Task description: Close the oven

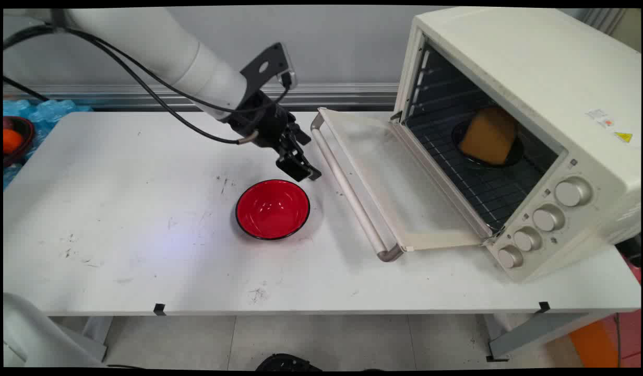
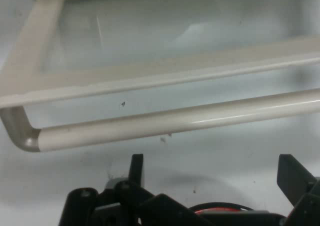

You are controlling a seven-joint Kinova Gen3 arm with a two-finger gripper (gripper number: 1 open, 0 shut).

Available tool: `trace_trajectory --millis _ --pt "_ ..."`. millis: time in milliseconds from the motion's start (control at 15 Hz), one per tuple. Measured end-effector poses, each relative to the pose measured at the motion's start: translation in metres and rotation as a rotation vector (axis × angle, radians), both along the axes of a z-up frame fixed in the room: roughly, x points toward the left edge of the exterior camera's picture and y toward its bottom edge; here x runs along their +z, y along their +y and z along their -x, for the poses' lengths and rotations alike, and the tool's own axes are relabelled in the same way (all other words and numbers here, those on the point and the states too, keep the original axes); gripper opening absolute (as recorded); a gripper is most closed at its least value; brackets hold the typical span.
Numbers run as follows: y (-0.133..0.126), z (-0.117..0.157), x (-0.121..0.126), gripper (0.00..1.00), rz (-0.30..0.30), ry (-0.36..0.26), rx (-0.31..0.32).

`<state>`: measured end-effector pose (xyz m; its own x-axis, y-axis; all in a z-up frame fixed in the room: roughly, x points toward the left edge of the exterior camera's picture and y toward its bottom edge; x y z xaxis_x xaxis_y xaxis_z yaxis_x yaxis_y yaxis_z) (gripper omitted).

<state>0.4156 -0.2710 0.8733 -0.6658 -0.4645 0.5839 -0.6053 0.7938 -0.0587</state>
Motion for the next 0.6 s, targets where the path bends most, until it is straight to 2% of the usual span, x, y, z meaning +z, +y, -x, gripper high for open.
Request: trace_trajectory --millis 600 --pt "-0.021 0.010 -0.047 1.00 -0.042 -0.014 0.043"
